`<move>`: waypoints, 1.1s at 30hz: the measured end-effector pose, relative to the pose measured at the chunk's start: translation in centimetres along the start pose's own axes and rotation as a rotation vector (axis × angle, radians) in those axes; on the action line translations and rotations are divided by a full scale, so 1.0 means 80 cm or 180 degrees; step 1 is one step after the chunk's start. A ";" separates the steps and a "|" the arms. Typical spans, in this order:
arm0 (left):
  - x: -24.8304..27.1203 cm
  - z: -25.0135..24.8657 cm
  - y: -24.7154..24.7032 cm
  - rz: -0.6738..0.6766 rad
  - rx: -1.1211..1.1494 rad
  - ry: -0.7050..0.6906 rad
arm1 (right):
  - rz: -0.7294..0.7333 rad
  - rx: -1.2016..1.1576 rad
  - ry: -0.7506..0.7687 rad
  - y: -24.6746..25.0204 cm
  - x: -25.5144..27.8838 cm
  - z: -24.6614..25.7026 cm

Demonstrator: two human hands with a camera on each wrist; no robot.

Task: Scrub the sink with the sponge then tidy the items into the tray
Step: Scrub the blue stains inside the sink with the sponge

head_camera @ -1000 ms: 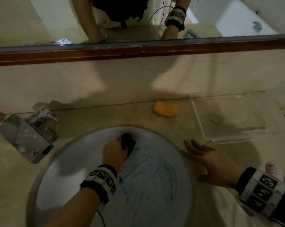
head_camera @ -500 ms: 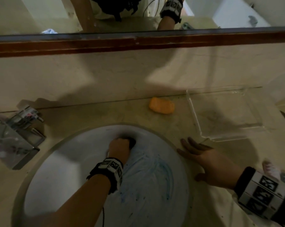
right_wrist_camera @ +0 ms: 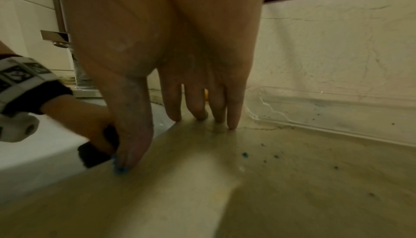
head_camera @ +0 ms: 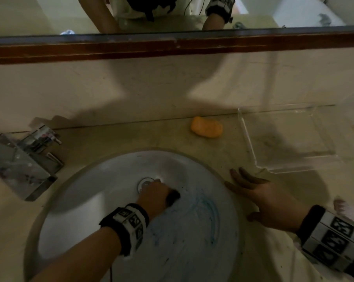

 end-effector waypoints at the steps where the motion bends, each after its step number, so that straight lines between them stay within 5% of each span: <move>1: -0.004 0.010 0.018 -0.0382 0.0274 0.0243 | -0.0013 0.0006 0.0007 0.001 0.000 0.000; 3: -0.015 0.027 0.043 -0.0820 0.0457 0.0592 | -0.0038 -0.0002 0.0005 0.001 0.000 0.000; 7: -0.052 0.025 0.049 -0.0181 0.0190 0.0983 | -0.0027 0.0000 0.0003 0.000 -0.001 -0.001; 17: -0.040 -0.040 -0.008 0.0416 -0.0194 0.0020 | 0.0057 0.0070 -0.0016 0.001 0.000 0.001; 24: 0.008 -0.037 -0.026 0.0955 0.0051 -0.0018 | 0.0027 0.0132 0.0015 0.002 -0.001 0.002; 26: 0.006 -0.024 -0.010 0.0763 0.0365 0.0148 | 0.0045 0.0157 0.0000 0.003 -0.001 0.003; 30: -0.014 0.000 0.035 -0.0334 0.0452 0.0551 | 0.0095 0.0183 -0.0035 0.003 0.000 0.004; 33: -0.031 -0.022 0.041 -0.0489 0.0264 0.0631 | 0.0104 0.0192 -0.0046 0.005 0.001 0.004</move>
Point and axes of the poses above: each hand's wrist, its own x-axis away from the middle knuckle, its own y-axis out of the back of the hand, z = x × y, the point moved 7 cm from there along -x, towards the middle knuckle, and after that the axes turned 3 degrees about -y, right-handed, at the moved point
